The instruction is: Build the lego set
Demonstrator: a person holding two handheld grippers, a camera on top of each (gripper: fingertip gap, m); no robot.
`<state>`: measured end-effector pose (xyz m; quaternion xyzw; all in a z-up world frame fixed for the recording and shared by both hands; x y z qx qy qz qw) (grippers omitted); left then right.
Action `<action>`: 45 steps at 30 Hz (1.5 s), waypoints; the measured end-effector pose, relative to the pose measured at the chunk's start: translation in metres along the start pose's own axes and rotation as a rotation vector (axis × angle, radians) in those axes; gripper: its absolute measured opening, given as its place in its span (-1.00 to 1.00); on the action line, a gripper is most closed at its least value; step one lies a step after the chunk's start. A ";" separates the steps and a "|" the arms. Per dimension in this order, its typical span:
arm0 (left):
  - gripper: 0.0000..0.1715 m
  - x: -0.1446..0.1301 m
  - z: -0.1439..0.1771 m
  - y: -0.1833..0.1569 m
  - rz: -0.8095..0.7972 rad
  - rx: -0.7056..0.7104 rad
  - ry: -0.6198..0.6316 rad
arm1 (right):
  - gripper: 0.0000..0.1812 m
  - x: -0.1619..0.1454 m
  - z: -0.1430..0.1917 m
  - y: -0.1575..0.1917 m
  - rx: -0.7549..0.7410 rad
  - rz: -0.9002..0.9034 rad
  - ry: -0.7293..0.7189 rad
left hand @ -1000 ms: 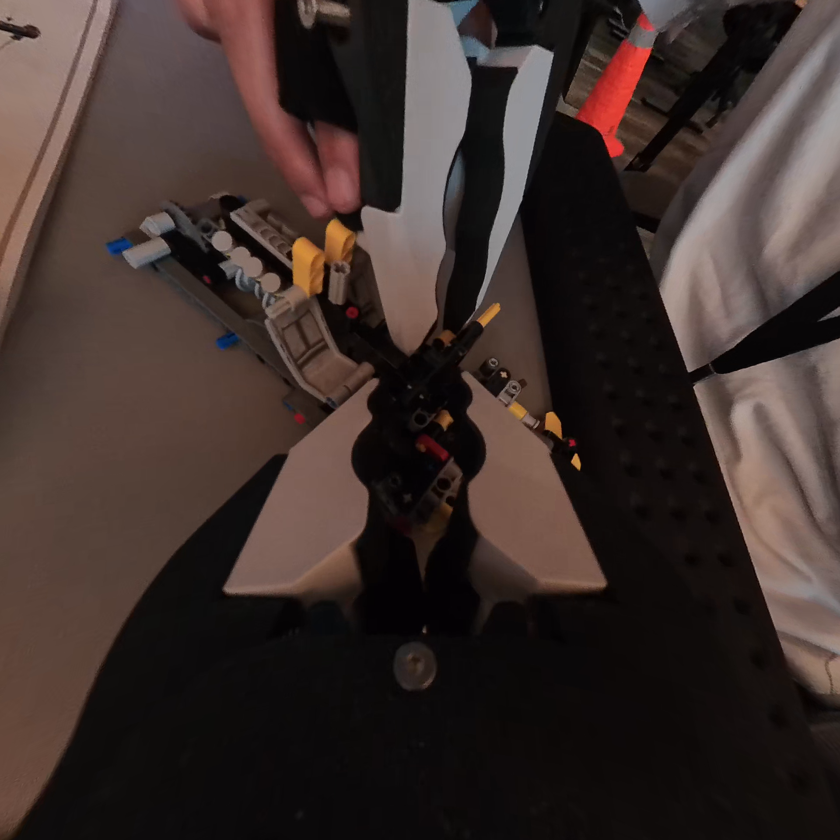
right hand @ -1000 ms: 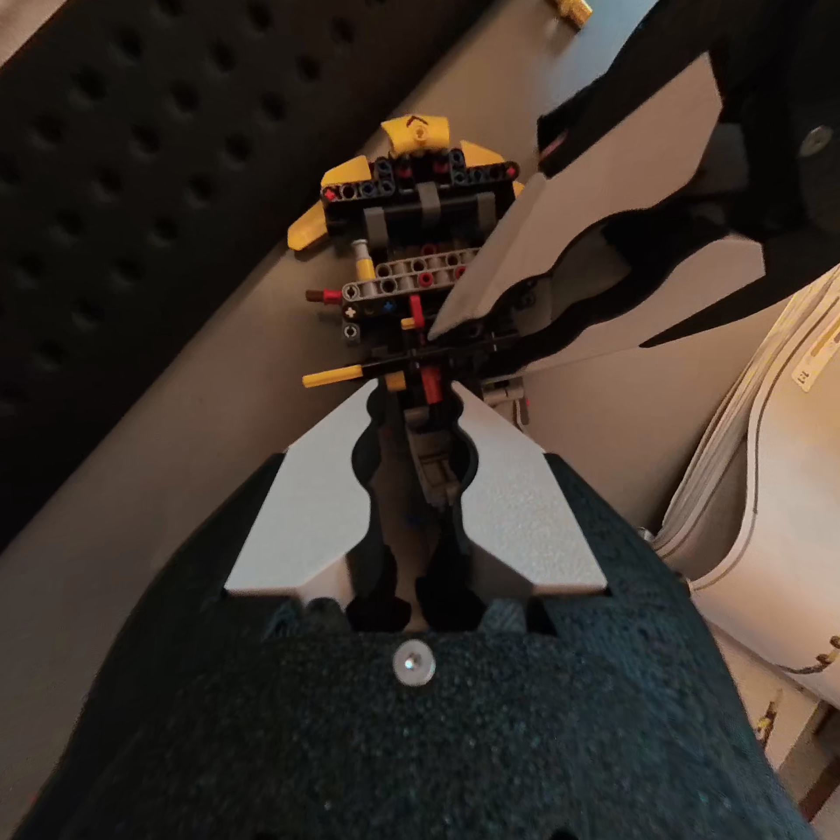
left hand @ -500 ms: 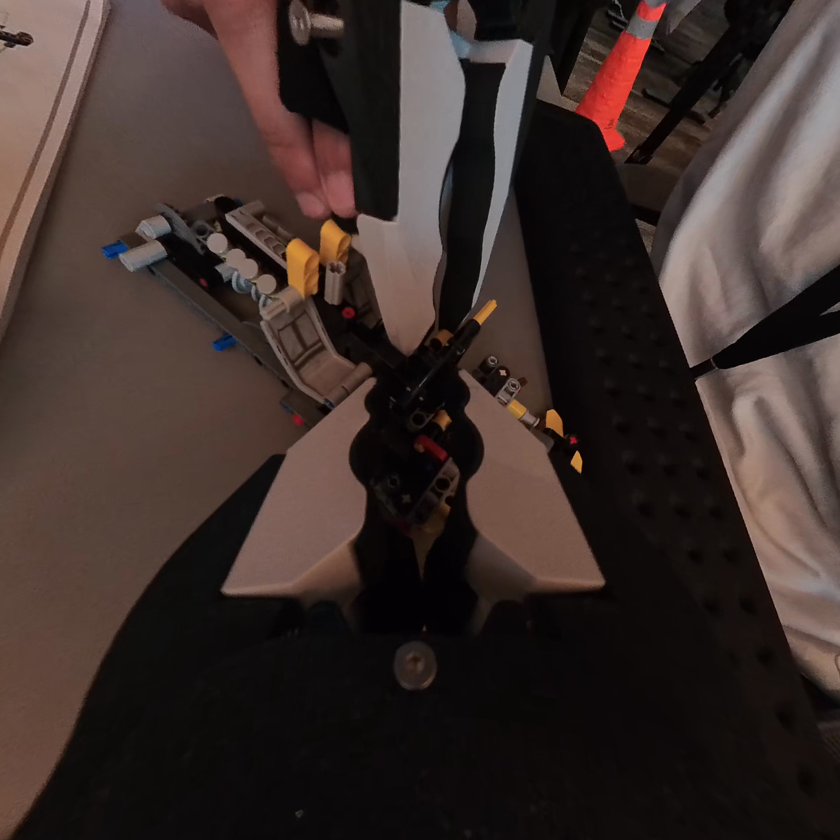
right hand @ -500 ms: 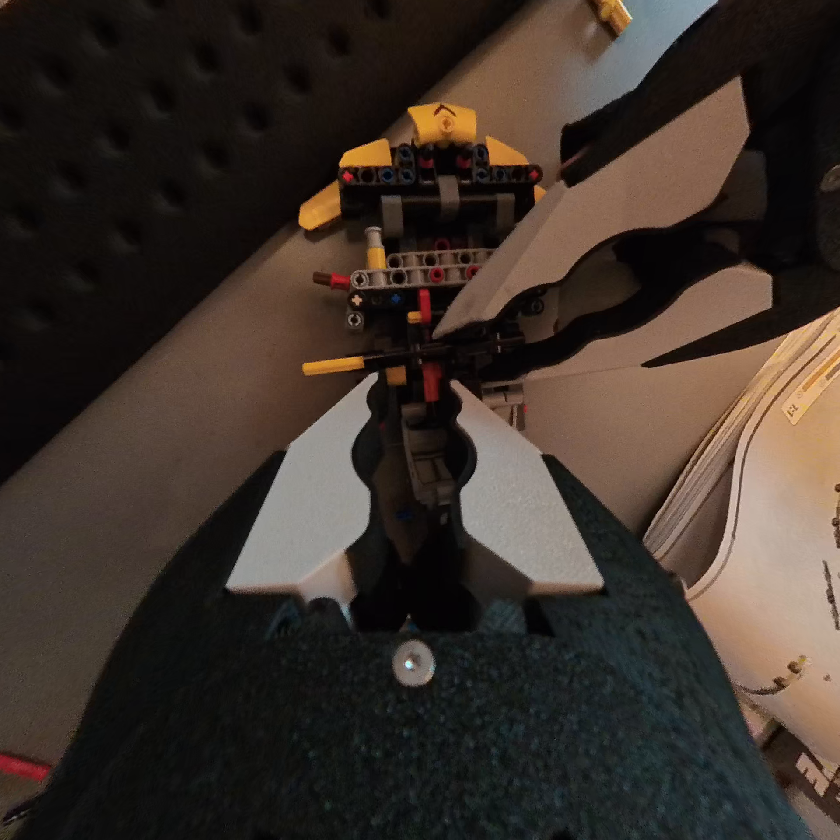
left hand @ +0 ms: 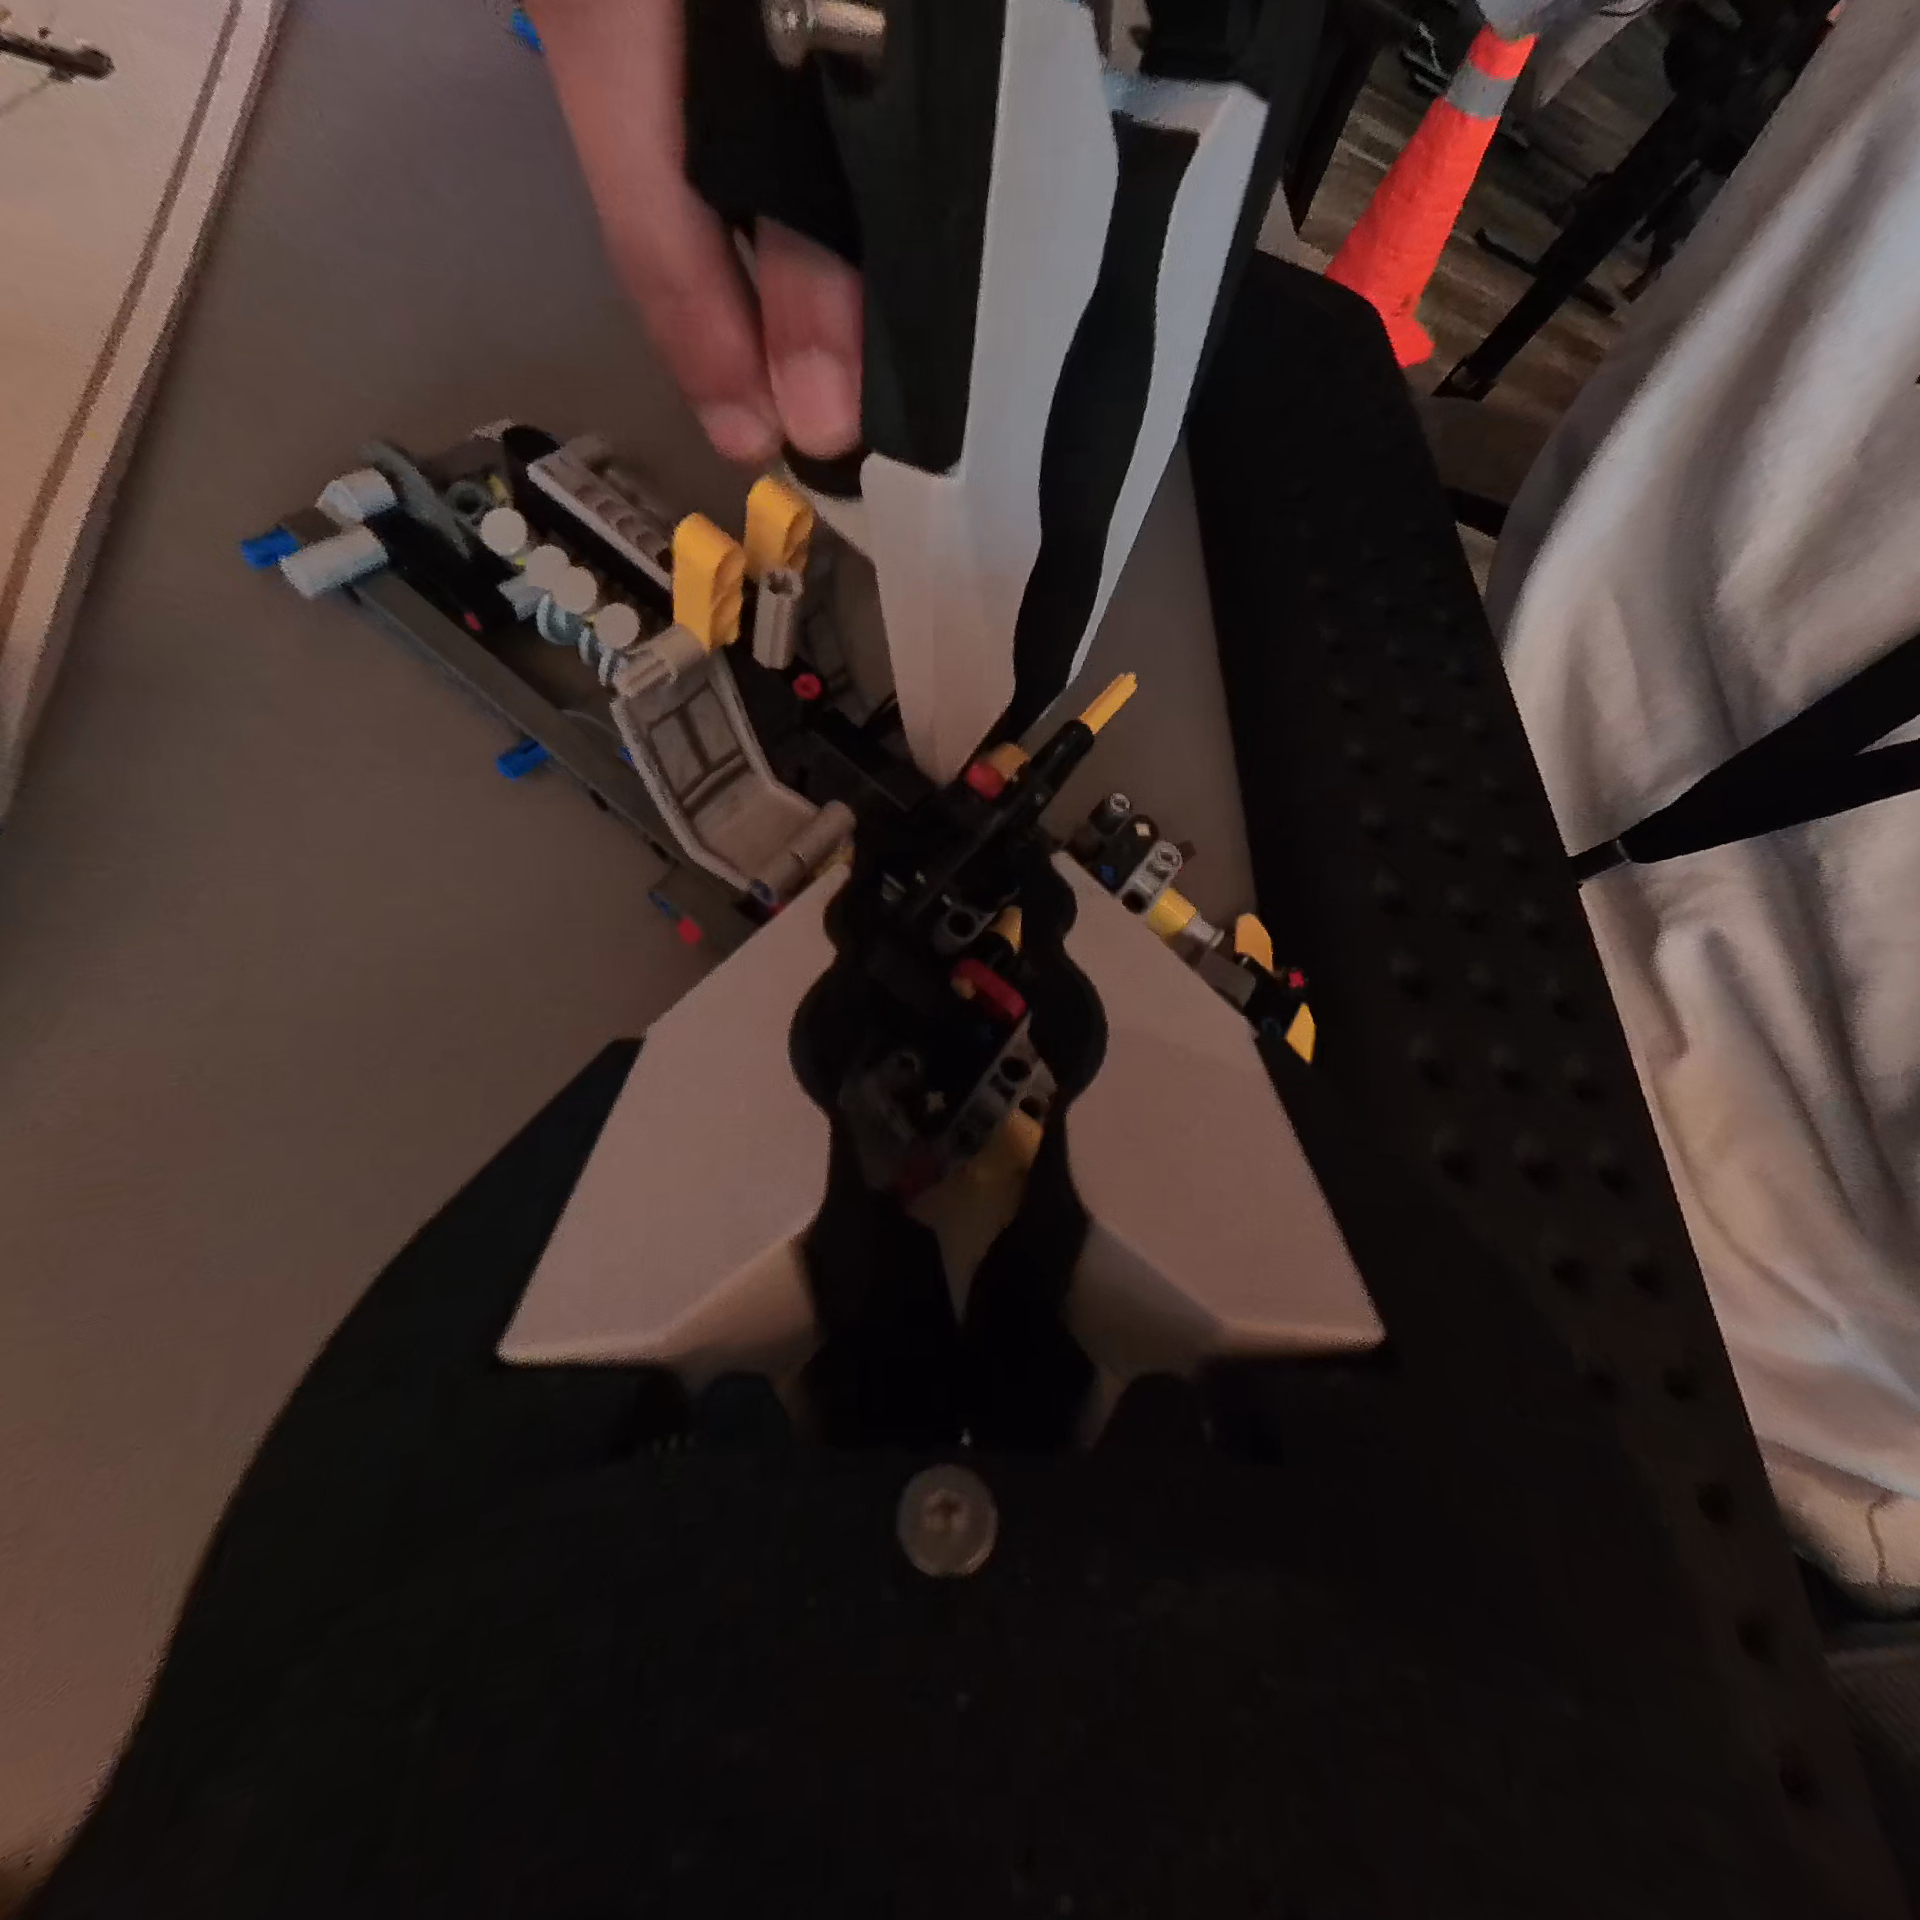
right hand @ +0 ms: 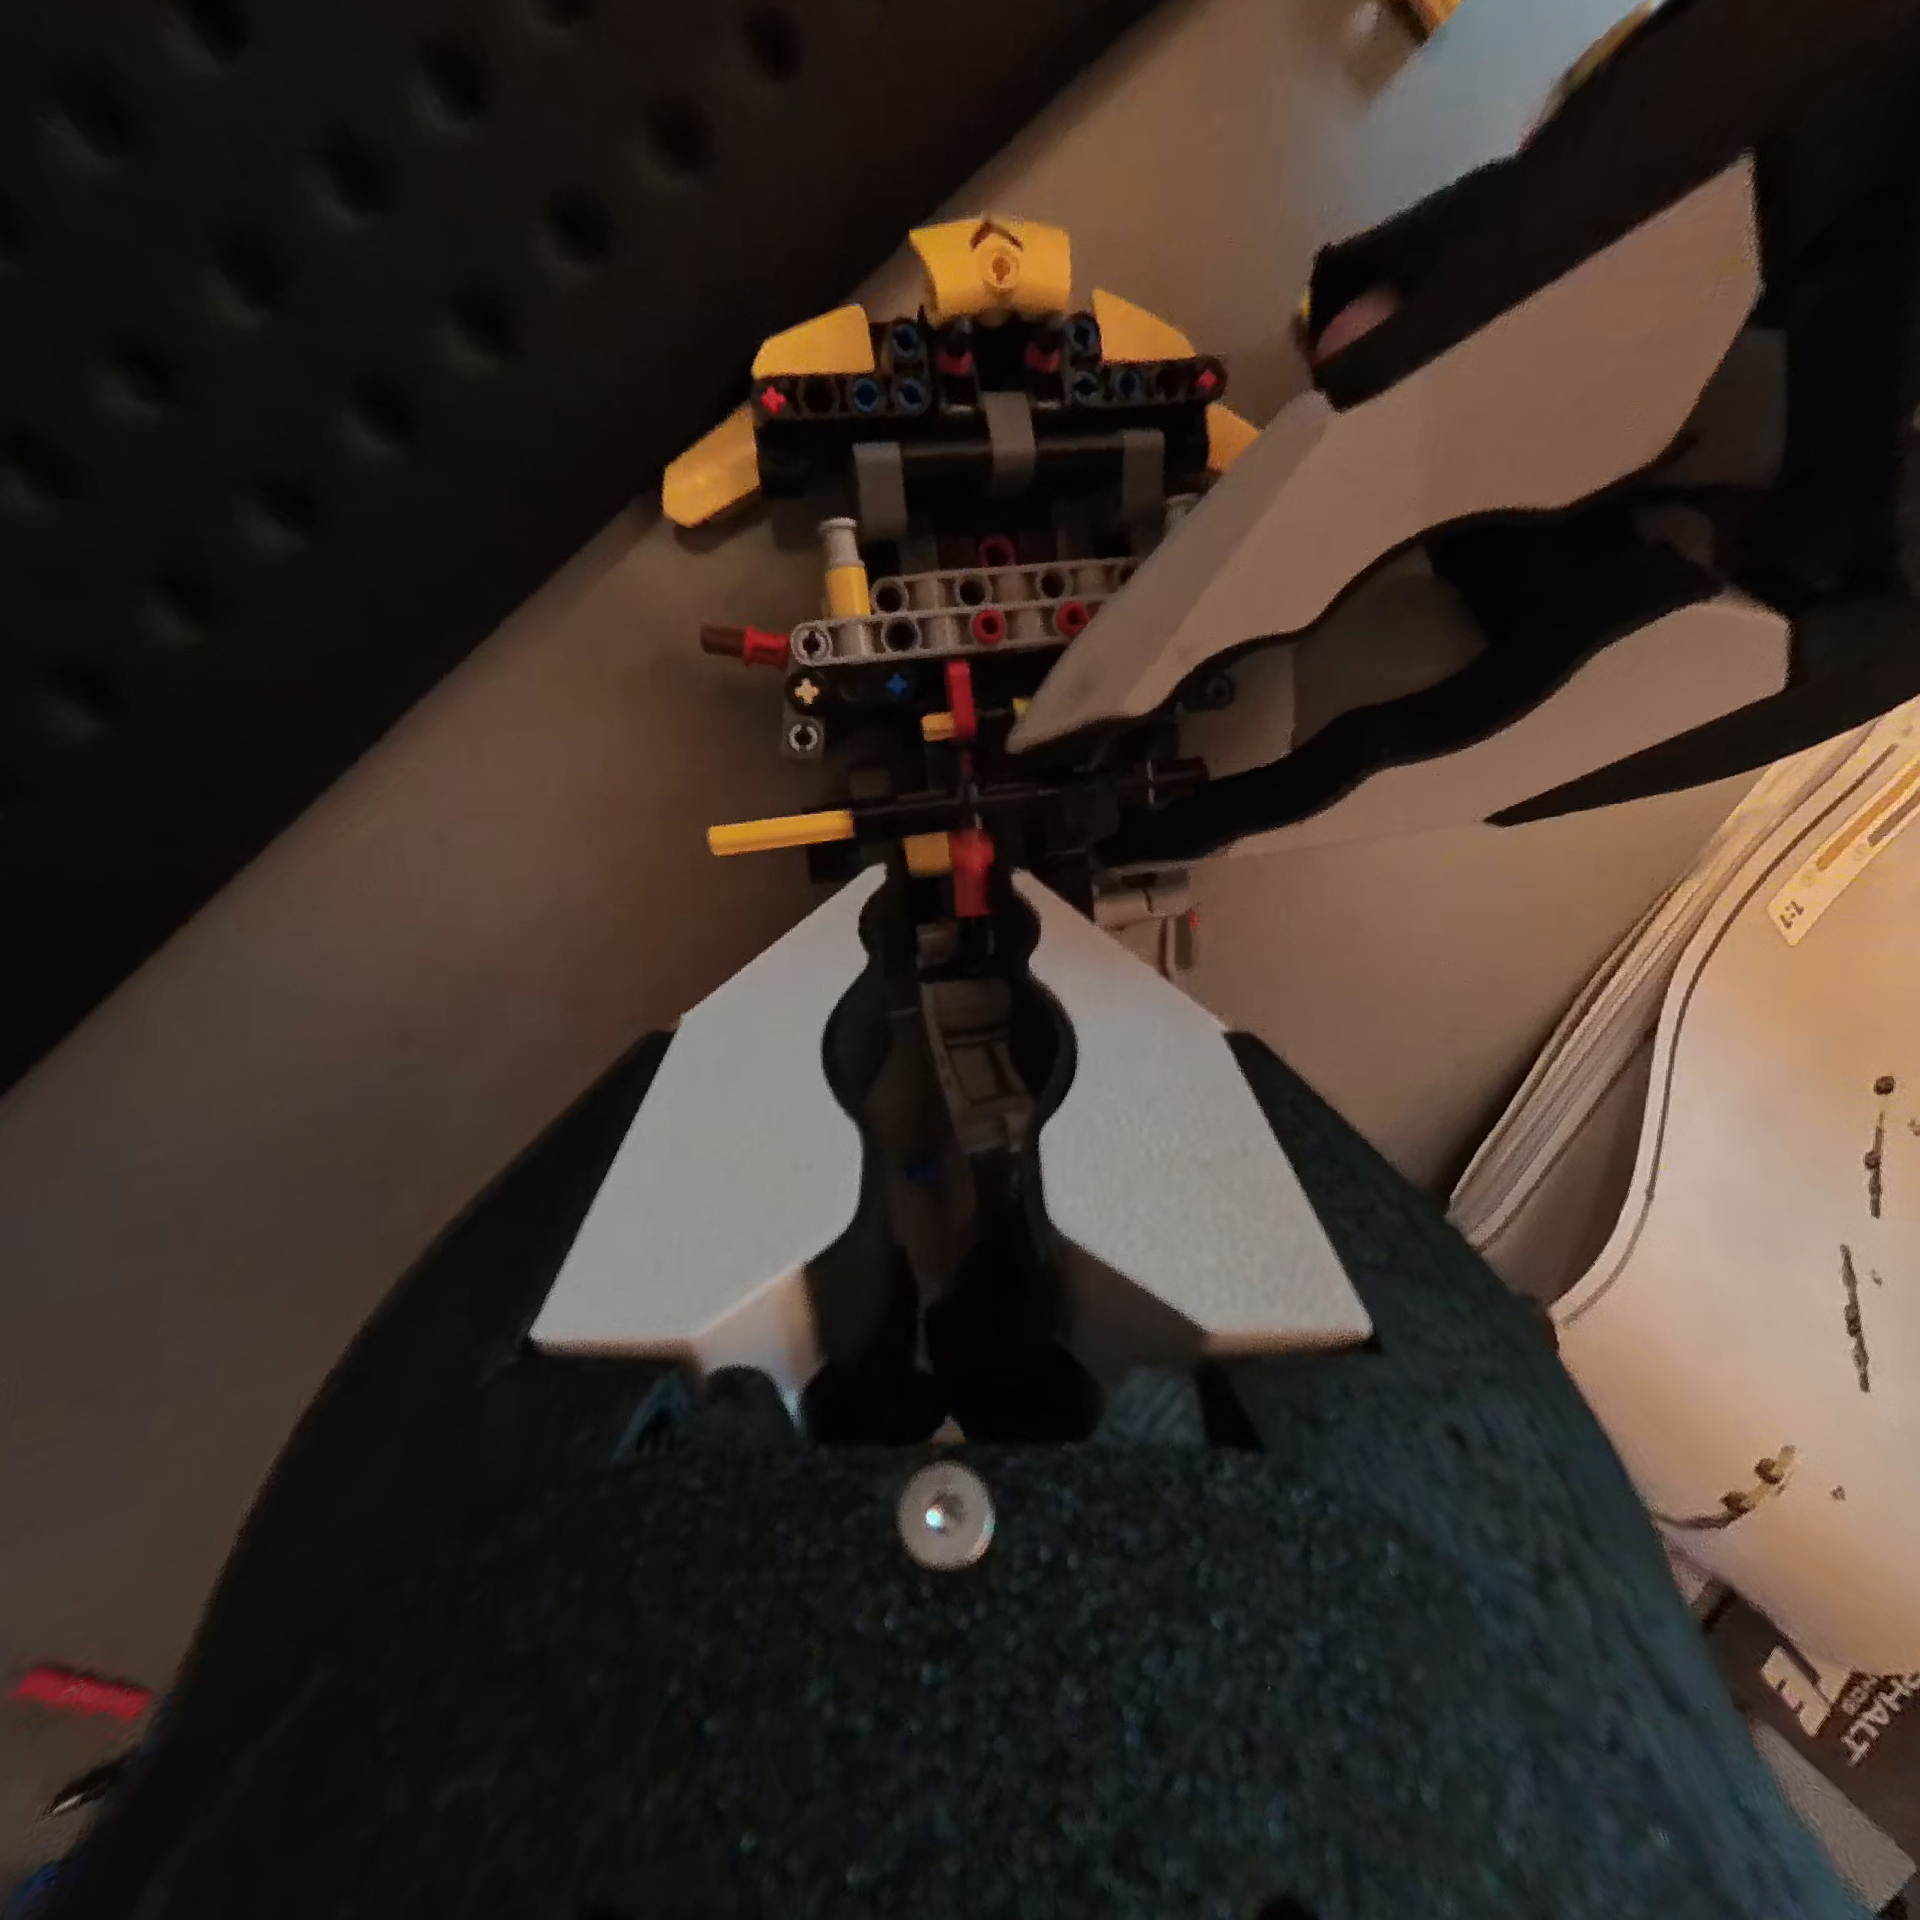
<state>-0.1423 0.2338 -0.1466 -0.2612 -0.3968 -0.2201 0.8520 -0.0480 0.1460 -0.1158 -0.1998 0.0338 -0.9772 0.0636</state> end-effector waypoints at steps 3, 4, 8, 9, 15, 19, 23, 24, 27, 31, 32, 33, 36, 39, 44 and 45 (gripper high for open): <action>-0.72 -0.001 0.002 0.002 0.014 0.000 -0.002 | -0.74 0.001 0.010 0.001 -0.005 -0.029 -0.024; -0.72 -0.001 0.002 0.002 0.009 0.003 -0.003 | -0.73 0.002 0.016 0.002 -0.013 -0.043 -0.055; -0.75 -0.001 0.003 0.001 -0.008 0.010 0.004 | -0.75 -0.002 0.028 0.014 -0.048 -0.107 -0.126; -0.75 -0.002 0.004 0.002 -0.008 0.016 0.004 | -0.76 -0.006 0.029 0.018 -0.059 -0.138 -0.141; -0.59 -0.011 0.007 0.005 0.030 0.041 0.068 | -0.70 -0.027 0.009 0.052 -0.140 -0.386 -0.303; -0.55 -0.011 0.006 0.007 0.101 0.000 0.054 | -0.74 -0.024 -0.013 0.063 -0.301 -0.473 -0.355; -0.64 -0.011 0.002 0.004 0.130 -0.037 0.059 | -0.62 -0.015 -0.025 0.065 -0.359 -0.659 -0.413; -0.65 -0.011 0.002 0.004 0.132 -0.035 0.059 | -0.63 -0.014 -0.026 0.065 -0.373 -0.722 -0.397; -0.72 -0.012 0.001 0.004 0.145 -0.038 0.061 | -0.73 -0.008 -0.029 0.067 -0.414 -0.862 -0.407; -0.59 -0.010 0.004 0.004 0.137 -0.023 0.055 | -0.78 0.000 -0.034 0.070 -0.498 -0.997 -0.419; -0.57 -0.009 0.007 0.005 0.144 -0.013 0.042 | -0.79 0.001 -0.034 0.070 -0.515 -1.023 -0.431; -0.55 -0.008 0.011 0.008 0.160 0.006 0.027 | -0.81 0.001 -0.035 0.071 -0.528 -1.047 -0.437; -0.50 -0.012 0.016 0.017 0.208 0.061 0.046 | -0.80 0.001 -0.037 0.072 -0.540 -1.109 -0.462; -0.48 -0.016 0.006 0.011 0.235 -0.013 0.097 | -0.82 0.002 -0.038 0.073 -0.564 -1.097 -0.441; -0.50 -0.016 0.004 0.008 0.214 0.033 0.098 | -0.91 0.005 -0.040 0.073 -0.592 -1.051 -0.409; -0.50 -0.016 0.003 0.007 0.199 0.047 0.100 | -0.91 0.005 -0.040 0.073 -0.591 -1.062 -0.405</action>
Point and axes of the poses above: each gripper's, where its closed fingertips meet, z back along the fingers, x out of its top, y = z × x across the jaws, the point moved 9 cm from there along z, back along the fingers, and after that the axes turned 6 degrees about x, right-handed, at the moved point
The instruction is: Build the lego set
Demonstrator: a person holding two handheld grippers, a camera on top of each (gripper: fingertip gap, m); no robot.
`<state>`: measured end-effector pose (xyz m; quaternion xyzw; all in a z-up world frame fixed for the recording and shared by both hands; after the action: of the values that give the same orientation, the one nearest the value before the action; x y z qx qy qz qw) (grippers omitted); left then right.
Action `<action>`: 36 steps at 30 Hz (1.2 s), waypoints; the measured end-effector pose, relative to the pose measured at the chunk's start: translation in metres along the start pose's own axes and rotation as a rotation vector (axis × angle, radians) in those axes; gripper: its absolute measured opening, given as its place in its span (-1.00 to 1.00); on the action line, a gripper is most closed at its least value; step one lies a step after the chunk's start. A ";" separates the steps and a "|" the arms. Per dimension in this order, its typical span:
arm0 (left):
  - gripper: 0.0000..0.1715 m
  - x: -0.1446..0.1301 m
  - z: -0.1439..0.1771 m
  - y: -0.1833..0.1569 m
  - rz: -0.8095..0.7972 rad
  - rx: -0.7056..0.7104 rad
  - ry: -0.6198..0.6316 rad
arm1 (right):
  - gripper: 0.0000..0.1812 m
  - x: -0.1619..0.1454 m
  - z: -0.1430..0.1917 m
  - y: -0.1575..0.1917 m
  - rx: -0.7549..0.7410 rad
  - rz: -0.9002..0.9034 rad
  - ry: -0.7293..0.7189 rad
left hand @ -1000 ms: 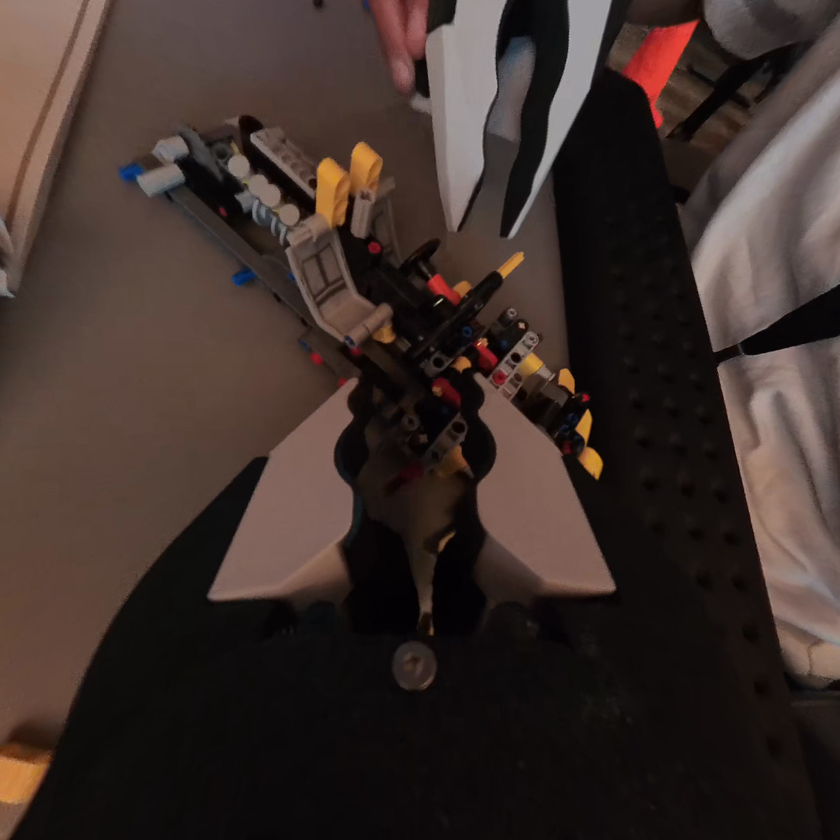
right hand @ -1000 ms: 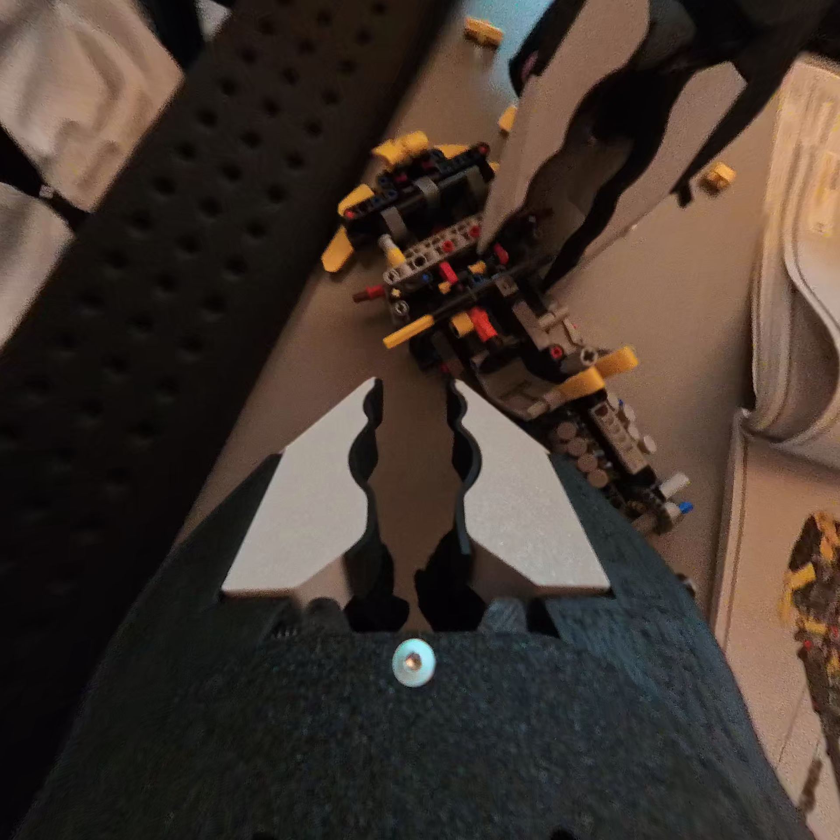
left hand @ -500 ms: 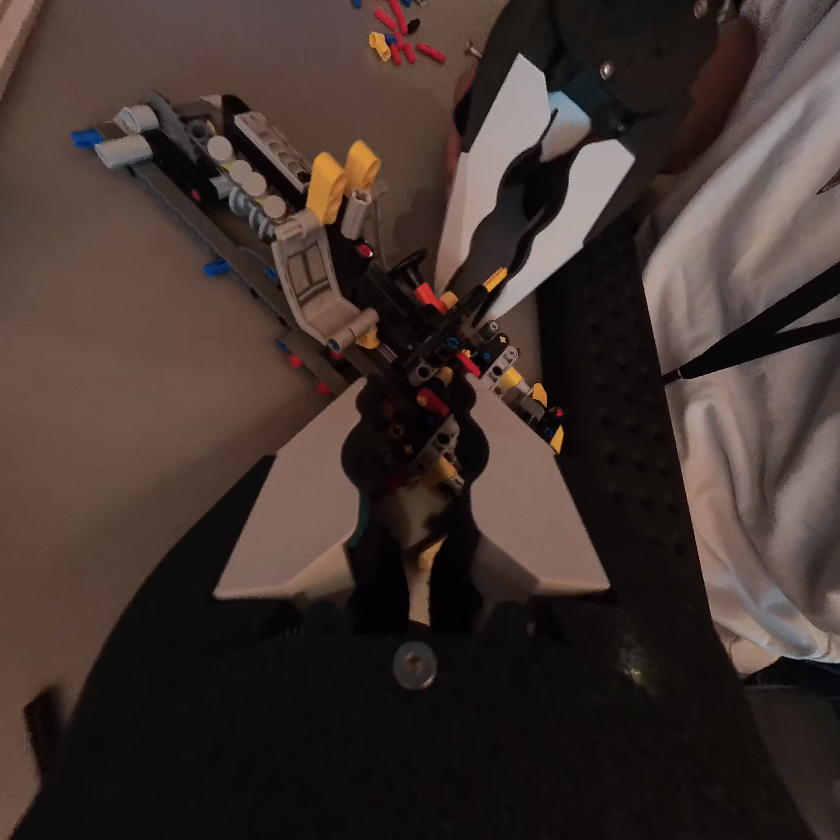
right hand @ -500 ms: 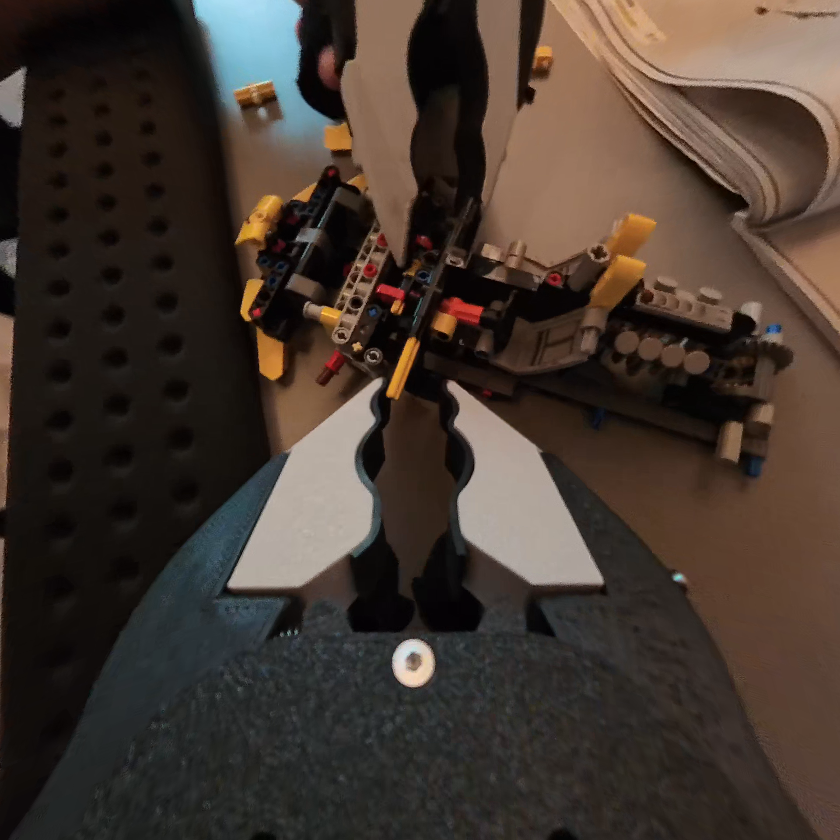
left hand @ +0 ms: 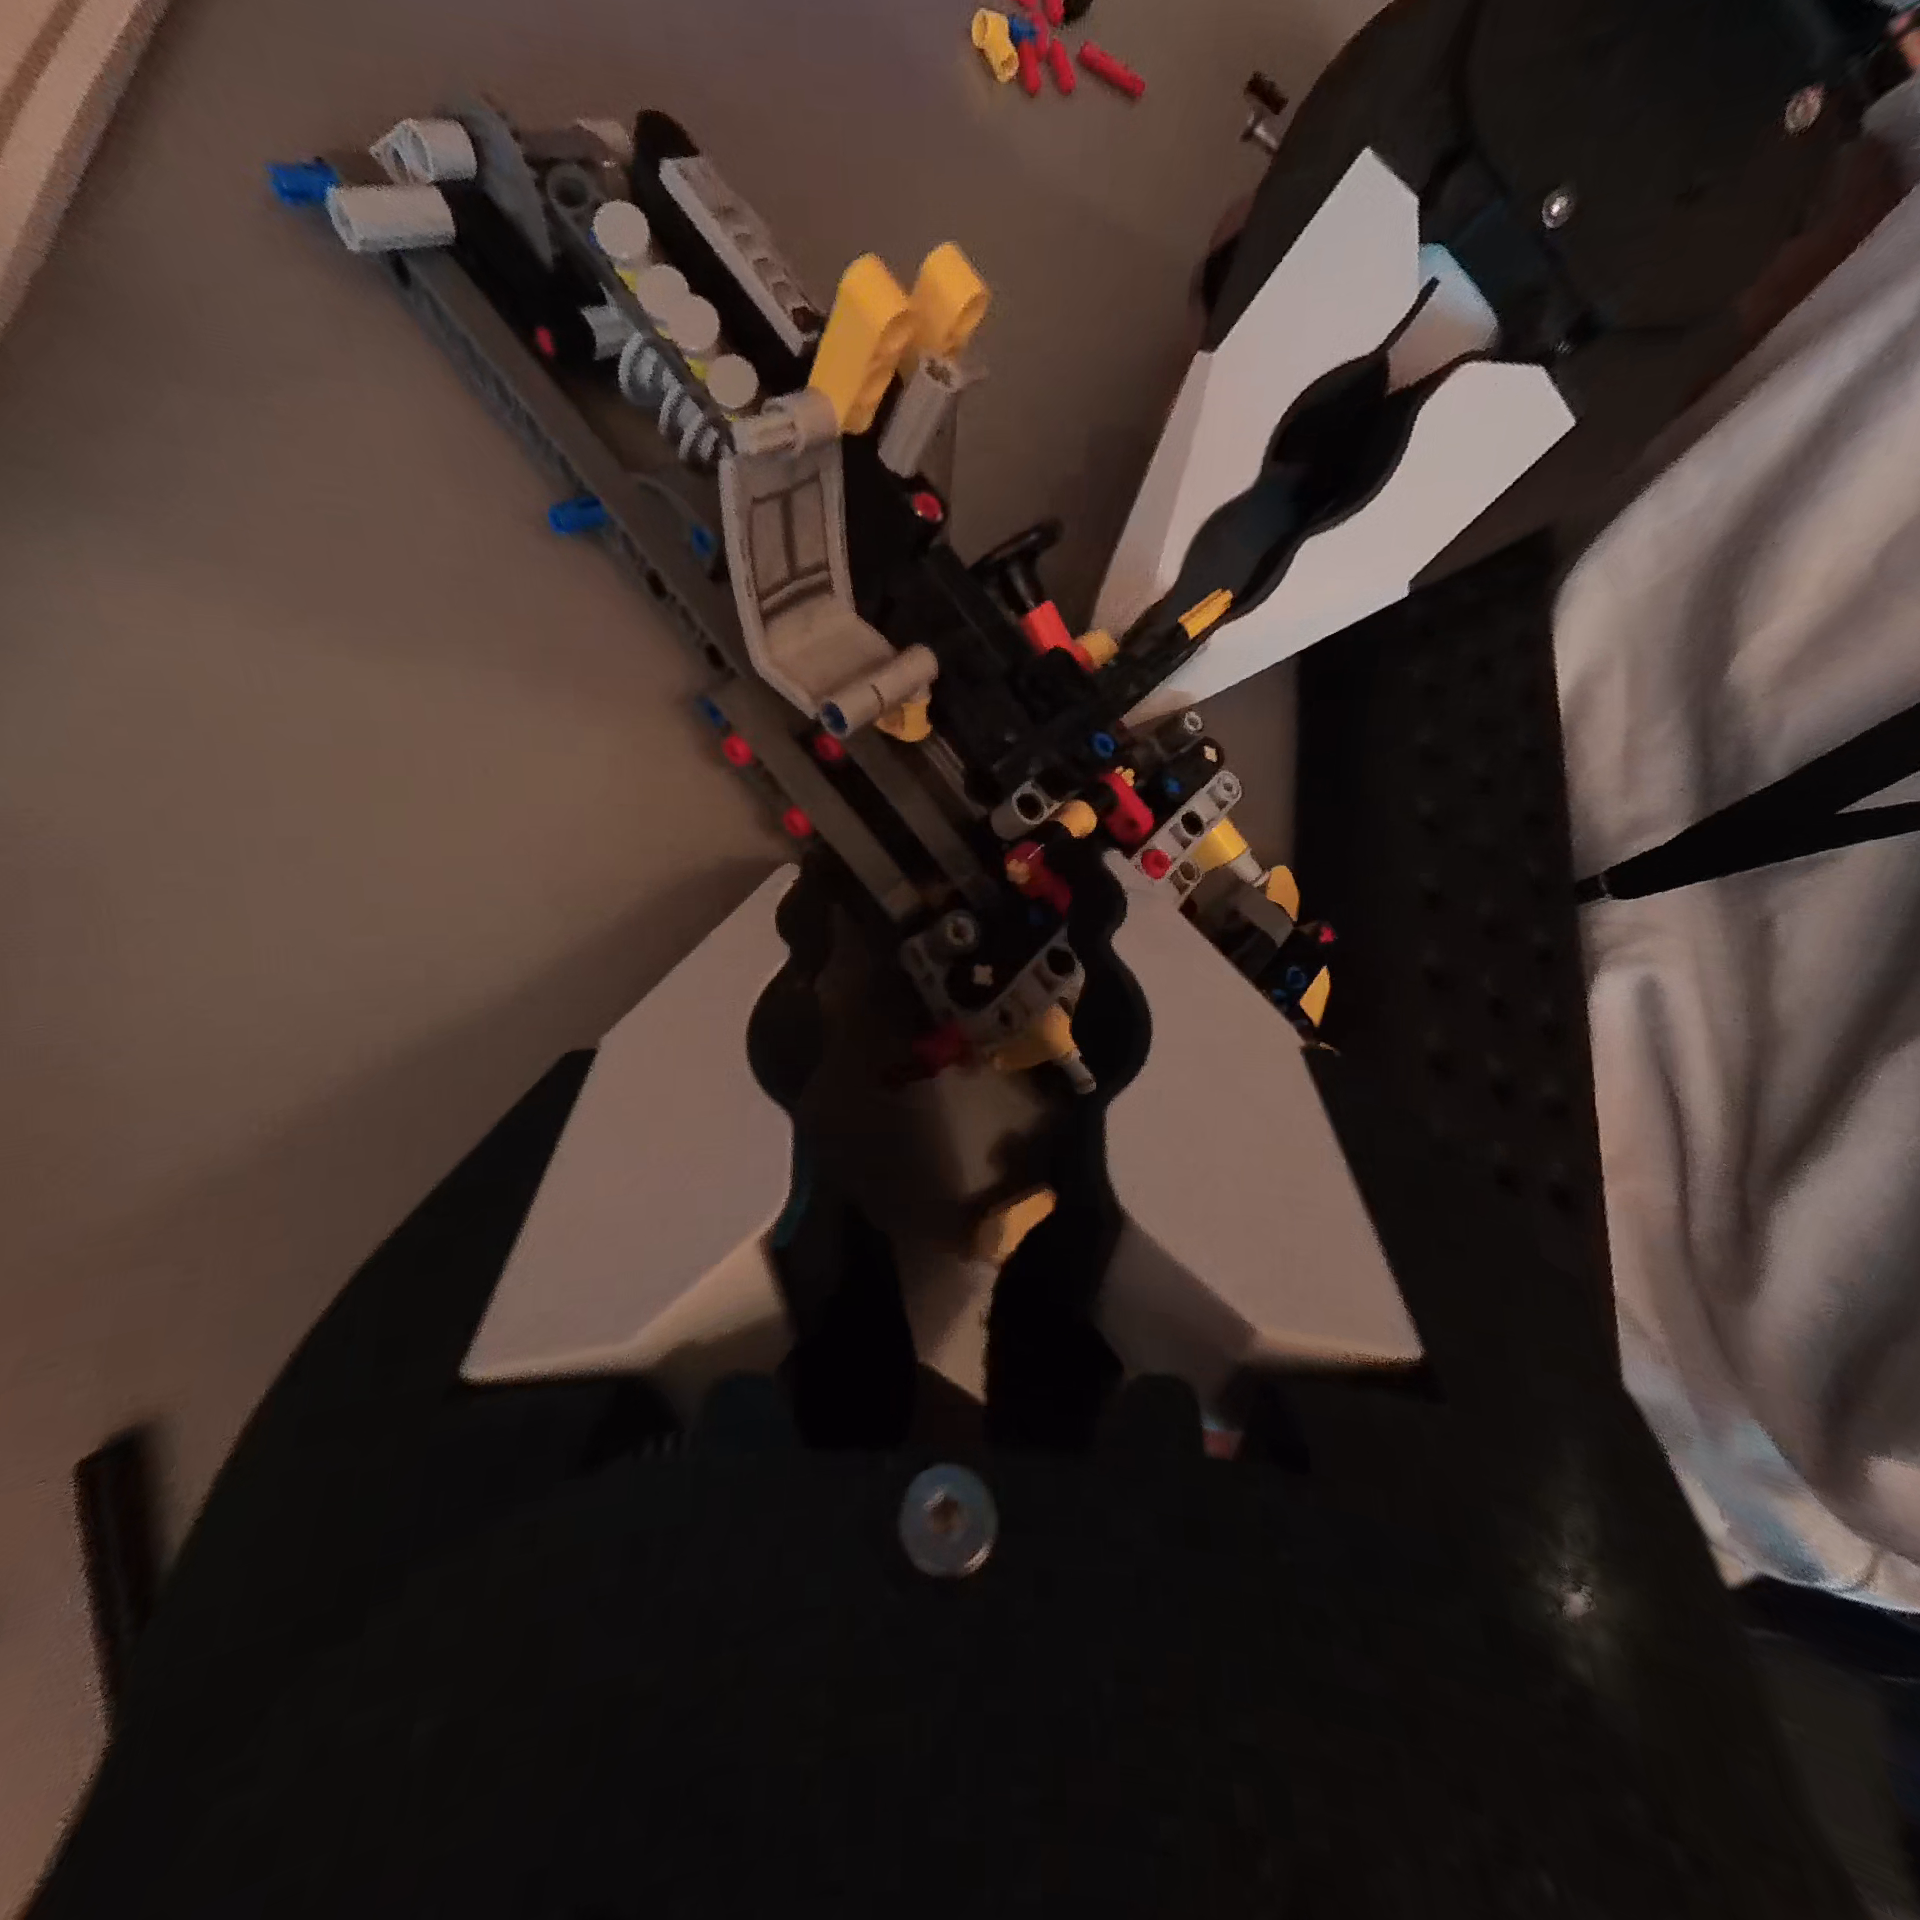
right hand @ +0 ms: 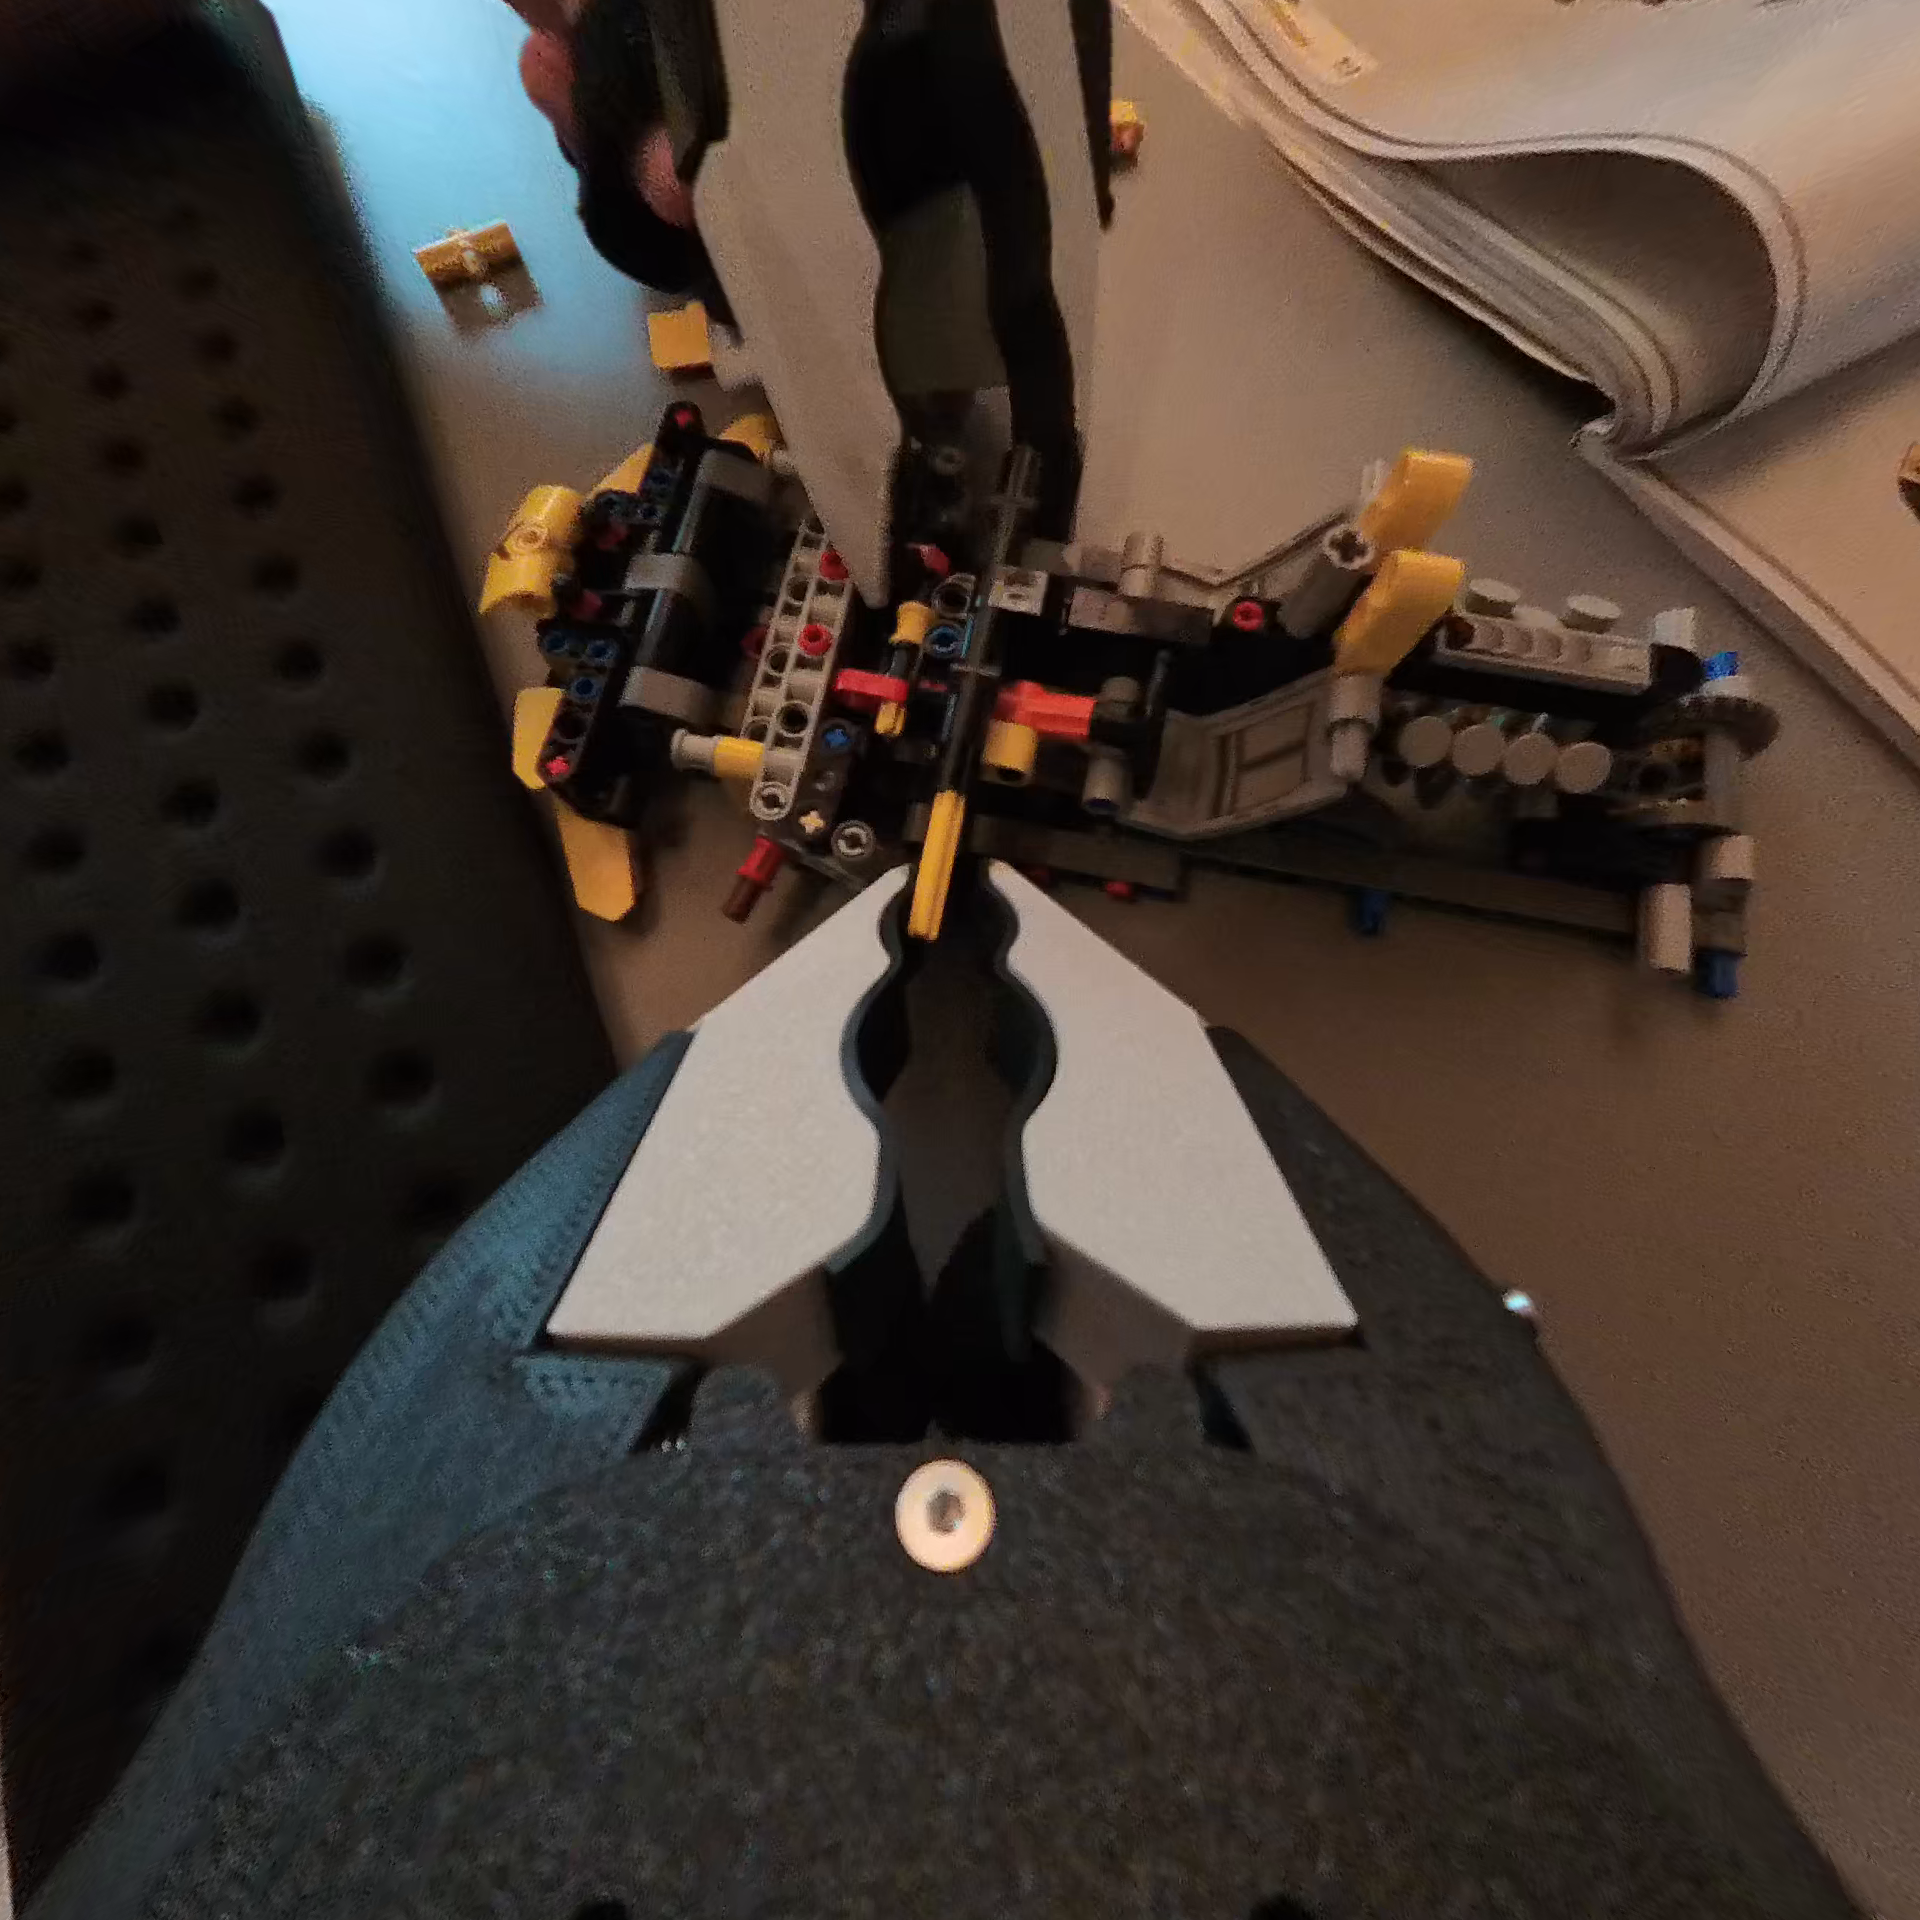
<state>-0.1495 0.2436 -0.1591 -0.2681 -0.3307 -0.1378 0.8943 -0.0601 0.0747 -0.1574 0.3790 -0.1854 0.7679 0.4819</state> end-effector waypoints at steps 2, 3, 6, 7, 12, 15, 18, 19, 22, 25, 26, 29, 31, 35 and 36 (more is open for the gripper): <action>-0.50 0.000 0.000 0.000 0.001 0.006 0.000 | -0.91 0.001 -0.001 0.001 -0.014 0.009 0.013; -0.50 0.000 0.000 0.001 0.003 0.006 -0.003 | -0.91 0.002 -0.001 0.002 -0.022 0.016 0.014; -0.51 -0.001 0.000 0.002 -0.007 0.005 -0.009 | -0.91 0.002 -0.002 0.000 -0.004 0.000 0.003; -0.51 -0.001 -0.001 0.001 -0.010 -0.005 -0.010 | -0.91 0.003 0.000 0.001 0.000 0.007 0.007; -0.51 0.000 -0.002 0.000 -0.009 -0.016 -0.008 | -0.85 0.002 0.008 0.004 0.008 -0.046 0.090; -0.52 0.000 -0.002 0.000 -0.005 -0.015 -0.008 | -0.84 0.002 0.006 0.008 0.016 -0.086 0.126; -0.52 0.000 -0.003 -0.001 -0.008 -0.007 -0.011 | -1.00 0.000 0.001 0.007 -0.032 -0.066 0.134; -0.52 0.000 -0.003 -0.001 -0.010 -0.005 -0.012 | -1.00 0.001 0.001 0.008 -0.042 -0.057 0.138; -0.52 0.000 -0.003 -0.002 -0.010 0.000 -0.013 | -1.00 0.001 0.000 0.009 -0.053 -0.049 0.137; -0.52 -0.001 -0.002 -0.001 -0.006 0.005 -0.013 | -1.00 0.002 -0.002 0.009 -0.055 -0.015 0.138; -0.52 -0.001 -0.002 -0.001 -0.005 0.007 -0.012 | -1.00 0.003 -0.002 0.009 -0.054 -0.003 0.135; -0.52 -0.001 -0.002 -0.002 -0.010 0.018 -0.011 | -1.00 0.003 -0.003 0.007 -0.041 -0.002 0.123; -0.51 -0.001 -0.002 -0.002 -0.011 0.020 -0.011 | -1.00 0.003 -0.003 0.007 -0.033 -0.002 0.120; -0.51 -0.001 -0.002 -0.001 -0.018 0.016 -0.013 | -1.00 0.001 -0.003 0.004 -0.004 -0.008 0.101; -0.51 -0.001 -0.002 -0.001 -0.021 0.015 -0.012 | -1.00 0.000 -0.002 0.003 0.012 -0.002 0.093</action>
<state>-0.1492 0.2421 -0.1606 -0.2587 -0.3397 -0.1429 0.8929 -0.0639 0.0750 -0.1585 0.3458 -0.1580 0.7853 0.4887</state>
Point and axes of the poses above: each gripper's, where its closed fingertips meet, z back along the fingers, x out of its top, y = z × x across the jaws, the point moved 9 cm from there along z, back along the fingers, and after that the axes turned 6 degrees about x, right-handed, at the moved point
